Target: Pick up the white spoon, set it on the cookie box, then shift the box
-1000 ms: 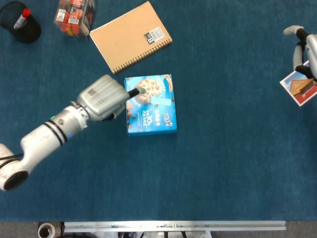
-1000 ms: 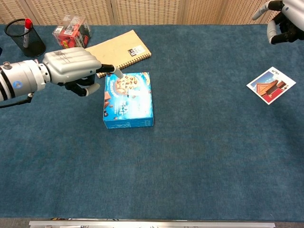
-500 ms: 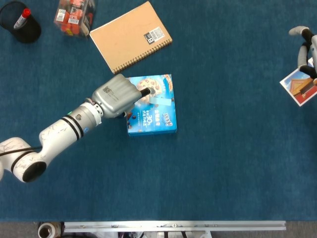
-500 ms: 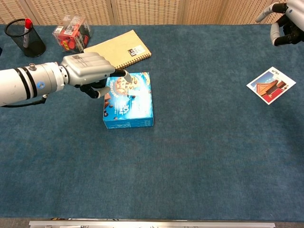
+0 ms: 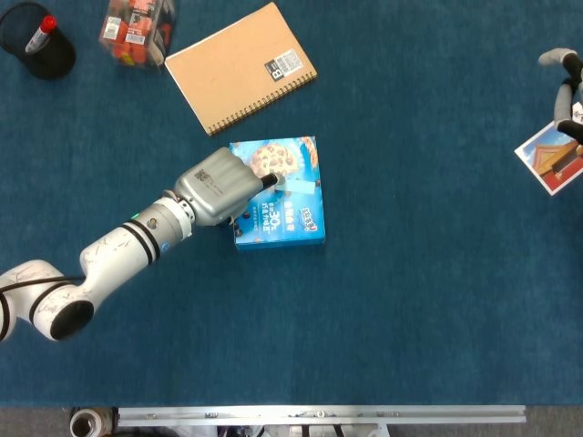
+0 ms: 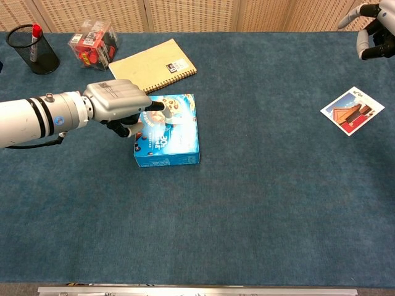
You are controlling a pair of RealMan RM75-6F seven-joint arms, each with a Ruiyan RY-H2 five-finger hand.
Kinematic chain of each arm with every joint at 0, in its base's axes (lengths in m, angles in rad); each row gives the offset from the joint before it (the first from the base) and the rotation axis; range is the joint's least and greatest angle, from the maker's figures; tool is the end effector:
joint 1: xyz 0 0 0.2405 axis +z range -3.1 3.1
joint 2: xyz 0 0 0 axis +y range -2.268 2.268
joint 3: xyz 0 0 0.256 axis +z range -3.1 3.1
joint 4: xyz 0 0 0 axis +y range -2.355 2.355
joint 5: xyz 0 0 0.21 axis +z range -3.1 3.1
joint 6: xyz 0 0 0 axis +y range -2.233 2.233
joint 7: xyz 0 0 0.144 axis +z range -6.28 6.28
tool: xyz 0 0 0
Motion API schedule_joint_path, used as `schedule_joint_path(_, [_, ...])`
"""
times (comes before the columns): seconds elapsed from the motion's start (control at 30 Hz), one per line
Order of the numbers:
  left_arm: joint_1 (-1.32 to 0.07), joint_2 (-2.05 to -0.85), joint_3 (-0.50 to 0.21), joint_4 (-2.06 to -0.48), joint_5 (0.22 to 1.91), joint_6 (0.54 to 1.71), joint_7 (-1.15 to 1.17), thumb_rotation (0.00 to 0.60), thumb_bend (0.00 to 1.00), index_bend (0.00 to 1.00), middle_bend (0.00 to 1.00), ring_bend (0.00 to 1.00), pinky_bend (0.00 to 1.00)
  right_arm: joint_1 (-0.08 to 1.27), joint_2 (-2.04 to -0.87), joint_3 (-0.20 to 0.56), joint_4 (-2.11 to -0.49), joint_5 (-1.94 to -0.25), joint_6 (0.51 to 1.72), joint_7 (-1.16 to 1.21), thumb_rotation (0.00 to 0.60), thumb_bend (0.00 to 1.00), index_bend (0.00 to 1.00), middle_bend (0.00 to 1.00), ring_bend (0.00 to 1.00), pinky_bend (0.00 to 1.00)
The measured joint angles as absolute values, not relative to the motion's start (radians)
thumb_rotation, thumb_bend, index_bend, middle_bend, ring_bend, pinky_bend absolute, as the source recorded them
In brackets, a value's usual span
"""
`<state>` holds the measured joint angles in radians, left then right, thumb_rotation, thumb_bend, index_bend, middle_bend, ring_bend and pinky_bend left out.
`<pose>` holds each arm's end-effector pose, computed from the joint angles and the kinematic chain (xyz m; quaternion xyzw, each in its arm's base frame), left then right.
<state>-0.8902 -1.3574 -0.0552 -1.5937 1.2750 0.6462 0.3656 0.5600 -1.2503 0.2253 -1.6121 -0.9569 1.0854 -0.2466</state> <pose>-0.1328 0.3241 -0.0146 -0.8925 -0.2505 -0.2392 0.2890 -0.2351 -0.3410 0.1037 0.6098 -0.4469 0.3623 0.5451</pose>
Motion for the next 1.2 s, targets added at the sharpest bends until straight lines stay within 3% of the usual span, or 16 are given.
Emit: schedule_joint_path(1.2, [-0.898, -1.36, -0.006, -1.602, 1.24, 0.689, 0.371, 0.6, 0.8, 0.18, 1.0, 1.0, 1.0, 0.53, -1.231, 0.228, -1.618, -0.977, 1.091, -0.21, 0.6, 0.69, 0.3, 0.77, 0.89, 1.0])
